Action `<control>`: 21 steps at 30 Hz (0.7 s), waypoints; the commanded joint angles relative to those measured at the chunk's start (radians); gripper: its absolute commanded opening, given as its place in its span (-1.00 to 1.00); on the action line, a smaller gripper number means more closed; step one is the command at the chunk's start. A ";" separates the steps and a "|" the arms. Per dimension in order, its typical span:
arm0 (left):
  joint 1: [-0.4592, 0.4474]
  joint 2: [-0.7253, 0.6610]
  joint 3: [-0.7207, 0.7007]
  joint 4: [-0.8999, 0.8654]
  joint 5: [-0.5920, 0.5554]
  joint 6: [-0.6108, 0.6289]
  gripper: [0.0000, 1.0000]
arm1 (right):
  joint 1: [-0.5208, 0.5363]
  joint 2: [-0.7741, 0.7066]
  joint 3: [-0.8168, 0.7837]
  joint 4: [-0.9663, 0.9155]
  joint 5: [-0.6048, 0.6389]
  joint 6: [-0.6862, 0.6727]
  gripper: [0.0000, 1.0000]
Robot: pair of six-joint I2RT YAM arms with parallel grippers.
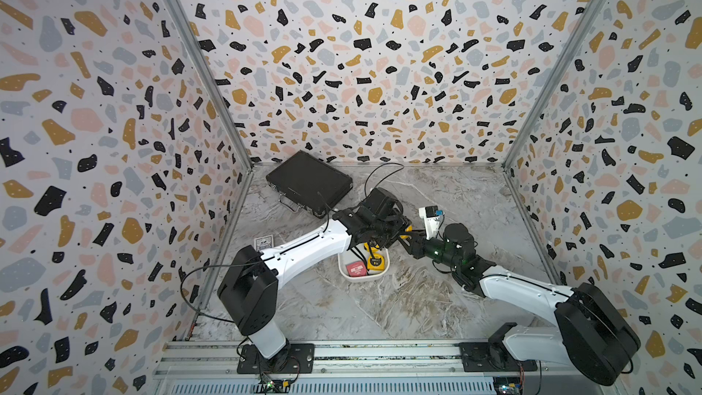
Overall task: Take the tape measure out of the storage box
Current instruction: Place the tape measure at the center of the board.
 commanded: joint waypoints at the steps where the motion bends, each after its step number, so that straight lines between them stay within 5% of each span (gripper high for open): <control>1: -0.008 -0.030 -0.010 0.035 0.024 -0.006 -1.00 | -0.005 -0.018 0.026 -0.014 0.027 -0.018 -0.51; 8: -0.008 -0.036 -0.017 0.036 0.013 0.013 -0.97 | -0.012 -0.072 0.023 -0.078 0.040 -0.030 -0.80; 11: -0.004 -0.037 -0.008 0.027 -0.001 0.050 0.10 | -0.034 -0.084 0.023 -0.107 0.029 -0.022 -0.87; 14: 0.003 -0.043 0.024 -0.037 -0.029 0.125 0.77 | -0.076 -0.083 0.025 -0.132 0.005 -0.006 -0.89; 16: 0.008 -0.049 0.054 -0.125 -0.061 0.185 1.00 | -0.112 -0.067 0.032 -0.143 -0.042 0.011 -0.88; 21: 0.019 -0.096 0.064 -0.281 -0.170 0.338 1.00 | -0.231 0.021 0.055 -0.150 -0.141 0.077 -0.85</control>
